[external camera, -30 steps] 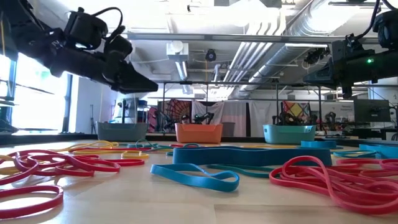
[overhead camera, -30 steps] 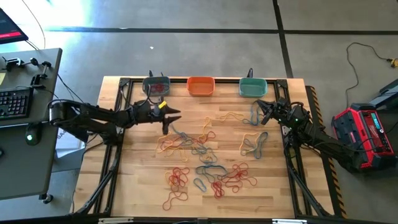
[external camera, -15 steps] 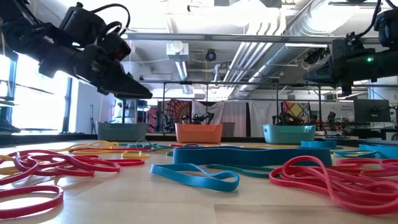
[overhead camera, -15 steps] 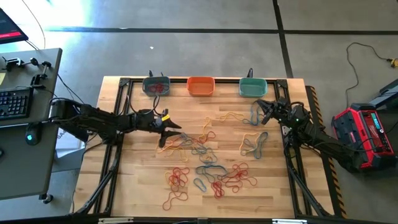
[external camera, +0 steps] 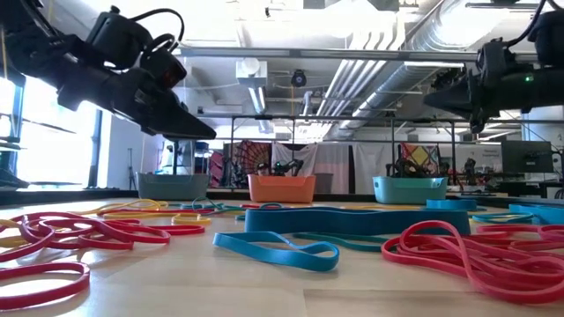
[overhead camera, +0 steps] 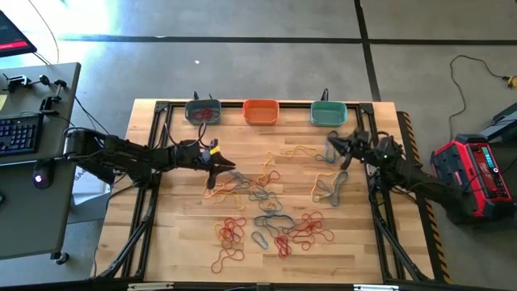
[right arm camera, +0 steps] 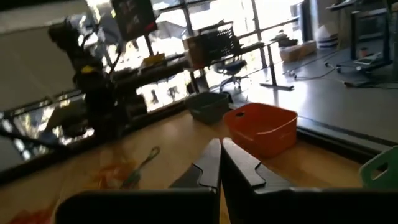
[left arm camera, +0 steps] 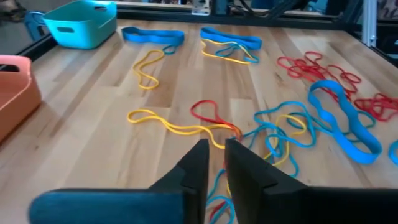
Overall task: Sort rubber bands into baskets
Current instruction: Put the red rubber band into the blue bin
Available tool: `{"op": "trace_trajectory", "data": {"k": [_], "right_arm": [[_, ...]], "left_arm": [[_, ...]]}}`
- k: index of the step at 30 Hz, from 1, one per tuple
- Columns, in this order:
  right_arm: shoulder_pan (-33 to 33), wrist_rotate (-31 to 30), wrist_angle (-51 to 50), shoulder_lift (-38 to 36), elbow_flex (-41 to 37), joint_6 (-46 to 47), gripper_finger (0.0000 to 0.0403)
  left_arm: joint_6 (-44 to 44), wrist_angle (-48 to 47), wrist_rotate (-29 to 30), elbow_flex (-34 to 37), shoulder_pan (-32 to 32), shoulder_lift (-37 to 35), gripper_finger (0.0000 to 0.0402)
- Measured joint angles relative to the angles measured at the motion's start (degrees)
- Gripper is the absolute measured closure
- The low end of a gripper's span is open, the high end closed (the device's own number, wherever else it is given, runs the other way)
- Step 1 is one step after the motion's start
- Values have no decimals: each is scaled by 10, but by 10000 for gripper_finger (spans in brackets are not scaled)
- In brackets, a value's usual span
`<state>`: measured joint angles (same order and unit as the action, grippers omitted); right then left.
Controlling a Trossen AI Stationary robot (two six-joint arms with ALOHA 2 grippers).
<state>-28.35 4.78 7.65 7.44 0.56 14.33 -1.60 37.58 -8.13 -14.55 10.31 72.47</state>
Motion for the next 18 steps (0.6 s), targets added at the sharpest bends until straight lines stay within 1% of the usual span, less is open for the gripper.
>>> {"op": "trace_trajectory", "data": {"k": [5, 8, 12, 15, 18], "right_arm": [[71, 9, 24, 54, 0, -66, 402], [121, 28, 24, 90, 13, -68, 402], [180, -3, 5, 145, 45, -50, 401], [219, -15, -49, 192, 75, -36, 385], [252, -31, -102, 239, 107, -1, 350]], "left_arm": [[10, 0, 1, 0, 7, 0, 387], [18, 0, 0, 0, 6, 0, 392], [19, 0, 0, 0, 5, 0, 392], [14, 0, 1, 0, 5, 0, 392], [10, -1, 3, 0, 5, 0, 392]]}}
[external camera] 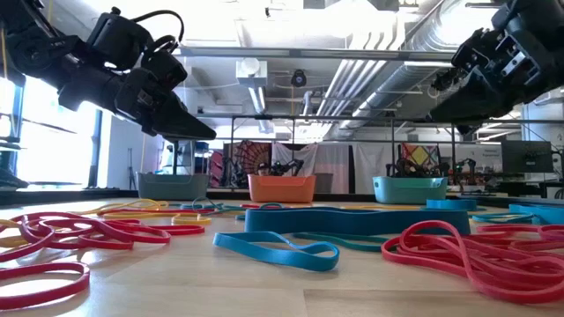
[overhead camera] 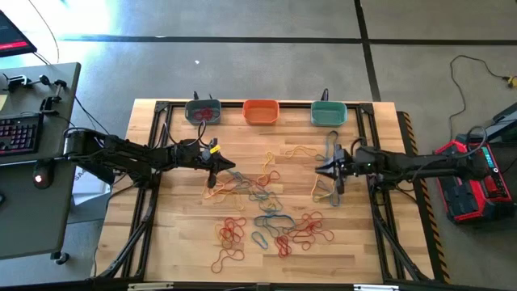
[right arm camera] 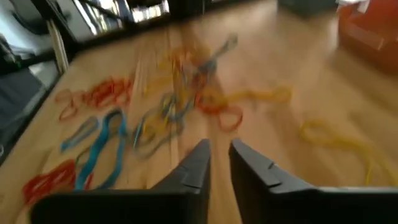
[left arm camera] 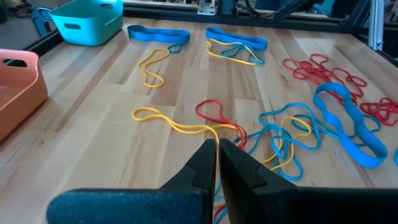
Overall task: Sort rubber bands into baskets
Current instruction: Put the red rubber band into the blue bin
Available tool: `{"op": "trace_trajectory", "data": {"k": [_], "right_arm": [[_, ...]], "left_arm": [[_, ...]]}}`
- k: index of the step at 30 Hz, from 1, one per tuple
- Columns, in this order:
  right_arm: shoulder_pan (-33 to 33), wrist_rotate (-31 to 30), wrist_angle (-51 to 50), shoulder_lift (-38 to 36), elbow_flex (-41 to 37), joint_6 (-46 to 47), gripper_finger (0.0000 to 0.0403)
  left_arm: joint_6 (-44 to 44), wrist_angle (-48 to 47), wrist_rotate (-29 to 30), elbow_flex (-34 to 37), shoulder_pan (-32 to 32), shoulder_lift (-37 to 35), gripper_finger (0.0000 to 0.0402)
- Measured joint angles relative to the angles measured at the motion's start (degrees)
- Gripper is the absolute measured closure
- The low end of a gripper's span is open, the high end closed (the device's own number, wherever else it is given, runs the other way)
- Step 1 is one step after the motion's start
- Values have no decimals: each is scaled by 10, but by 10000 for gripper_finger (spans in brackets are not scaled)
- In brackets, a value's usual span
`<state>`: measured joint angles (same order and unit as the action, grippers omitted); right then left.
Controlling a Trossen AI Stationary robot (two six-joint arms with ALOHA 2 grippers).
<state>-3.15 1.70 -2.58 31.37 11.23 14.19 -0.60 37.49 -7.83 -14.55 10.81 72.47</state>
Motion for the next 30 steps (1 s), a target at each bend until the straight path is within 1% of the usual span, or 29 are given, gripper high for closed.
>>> {"op": "trace_trajectory", "data": {"k": [4, 7, 9, 13, 16, 18, 22, 27, 30], "right_arm": [[47, -8, -57, 67, 32, 14, 300], [84, -16, -68, 118, 53, 23, 282], [111, -21, -75, 154, 70, 35, 280], [174, -57, -94, 233, 109, 57, 279], [211, -77, -126, 297, 145, 90, 279], [230, -79, -150, 339, 172, 105, 279], [258, -78, -194, 418, 228, 119, 279], [276, -72, -271, 500, 306, 105, 281], [281, -64, -322, 543, 346, 98, 289]], "left_arm": [[0, -1, 0, 0, 0, 0, 392], [0, -1, 0, 0, 0, 0, 392], [0, -3, 0, 0, 0, 0, 392], [4, -4, 0, 0, 0, 0, 392], [8, -4, 0, 0, 0, 0, 392], [10, -4, 1, 0, 0, 0, 392], [9, -4, 1, 0, 0, 0, 392], [17, -4, 1, 0, 0, 0, 392], [25, -4, -4, 0, 0, 0, 392]]}}
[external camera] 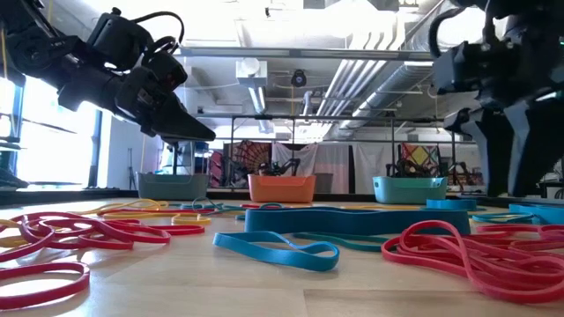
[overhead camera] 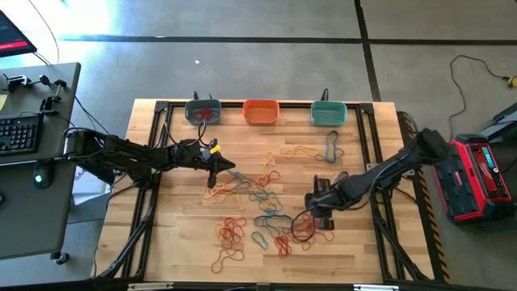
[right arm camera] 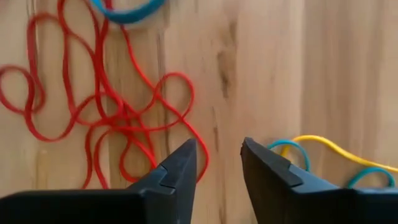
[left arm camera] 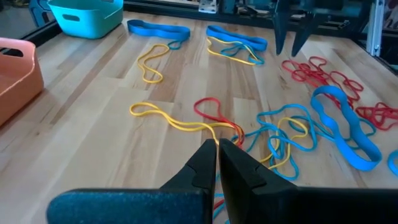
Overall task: Sort rubber bands into baskets
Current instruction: Put the red rubber band into the blue bin
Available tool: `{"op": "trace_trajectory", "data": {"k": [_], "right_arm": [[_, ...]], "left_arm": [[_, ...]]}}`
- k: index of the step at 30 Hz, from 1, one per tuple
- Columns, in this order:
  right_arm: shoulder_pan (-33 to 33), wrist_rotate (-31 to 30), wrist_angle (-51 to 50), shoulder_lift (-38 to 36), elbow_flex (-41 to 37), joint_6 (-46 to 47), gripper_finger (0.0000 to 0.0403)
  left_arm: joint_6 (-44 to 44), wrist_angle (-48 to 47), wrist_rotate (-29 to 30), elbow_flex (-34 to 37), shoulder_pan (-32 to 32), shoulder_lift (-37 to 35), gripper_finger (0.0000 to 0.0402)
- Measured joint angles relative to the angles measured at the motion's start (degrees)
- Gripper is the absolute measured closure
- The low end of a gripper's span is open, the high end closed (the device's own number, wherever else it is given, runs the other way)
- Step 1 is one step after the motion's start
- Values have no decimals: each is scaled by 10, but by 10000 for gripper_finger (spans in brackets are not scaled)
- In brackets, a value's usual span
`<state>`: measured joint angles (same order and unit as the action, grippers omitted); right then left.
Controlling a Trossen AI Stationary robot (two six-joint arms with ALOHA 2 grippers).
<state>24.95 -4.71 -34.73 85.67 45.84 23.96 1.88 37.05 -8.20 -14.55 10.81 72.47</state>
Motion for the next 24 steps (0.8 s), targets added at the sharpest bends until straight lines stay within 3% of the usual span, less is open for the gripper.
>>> {"op": "trace_trajectory", "data": {"k": [12, 17, 24], "right_arm": [[2, 41, -50, 114, 65, -56, 338], [-1, 51, -82, 132, 87, -78, 392], [-15, -26, -198, 135, 154, -77, 401]], "left_arm": [[-6, 0, -1, 0, 0, 0, 392], [-6, 0, -1, 0, 0, 0, 392], [5, 1, -6, 0, 0, 0, 392]]}}
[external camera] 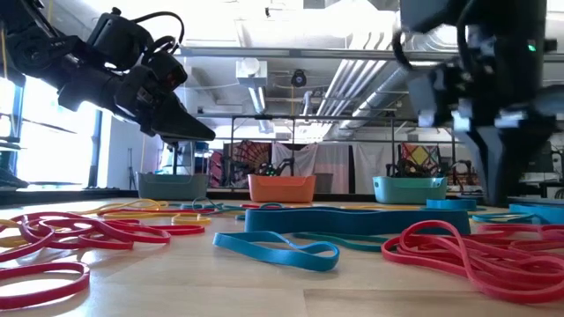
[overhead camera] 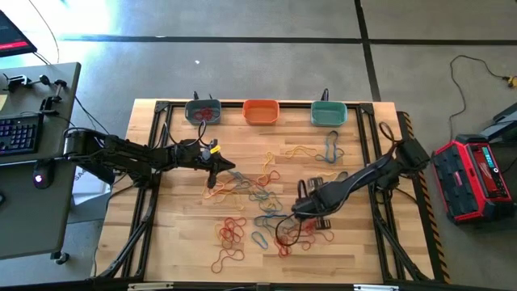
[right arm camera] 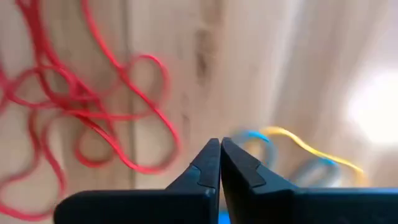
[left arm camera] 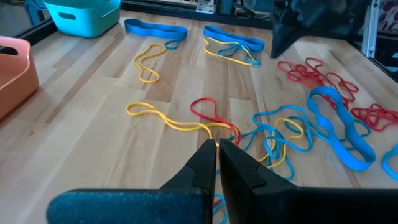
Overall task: Sort rubber bands into baskets
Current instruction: Put the red rubber band into the blue bin
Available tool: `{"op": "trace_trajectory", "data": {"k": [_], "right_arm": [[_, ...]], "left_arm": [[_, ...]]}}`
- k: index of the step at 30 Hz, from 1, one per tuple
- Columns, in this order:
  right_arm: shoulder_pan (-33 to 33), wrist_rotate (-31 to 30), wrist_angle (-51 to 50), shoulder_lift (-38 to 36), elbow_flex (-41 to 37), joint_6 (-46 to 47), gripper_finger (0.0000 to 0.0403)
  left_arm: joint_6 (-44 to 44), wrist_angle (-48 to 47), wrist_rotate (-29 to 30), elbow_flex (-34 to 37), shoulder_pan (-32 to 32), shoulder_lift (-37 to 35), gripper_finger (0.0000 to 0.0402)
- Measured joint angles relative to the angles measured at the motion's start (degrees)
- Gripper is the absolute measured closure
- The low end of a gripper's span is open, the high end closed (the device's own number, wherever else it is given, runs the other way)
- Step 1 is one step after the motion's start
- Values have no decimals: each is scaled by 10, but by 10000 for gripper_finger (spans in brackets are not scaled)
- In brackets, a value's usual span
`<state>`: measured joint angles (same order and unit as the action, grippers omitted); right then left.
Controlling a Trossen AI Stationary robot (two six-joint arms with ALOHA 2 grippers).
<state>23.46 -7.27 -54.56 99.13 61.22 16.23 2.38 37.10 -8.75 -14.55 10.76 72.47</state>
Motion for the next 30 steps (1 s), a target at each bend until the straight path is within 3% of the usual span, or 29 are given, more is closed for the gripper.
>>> {"op": "trace_trajectory", "data": {"k": [6, 14, 21, 30], "right_arm": [[-14, -78, -55, 0, 55, -4, 403], [-17, 58, -30, -1, 35, 32, 389], [-17, 71, 57, -1, -4, 58, 354], [-24, 96, 38, -1, -6, 117, 363]], "left_arm": [[6, 0, 0, 0, 0, 0, 392], [6, 0, -1, 0, 0, 0, 392], [5, 0, -1, 0, 0, 0, 392], [5, 0, -1, 0, 0, 0, 392]]}}
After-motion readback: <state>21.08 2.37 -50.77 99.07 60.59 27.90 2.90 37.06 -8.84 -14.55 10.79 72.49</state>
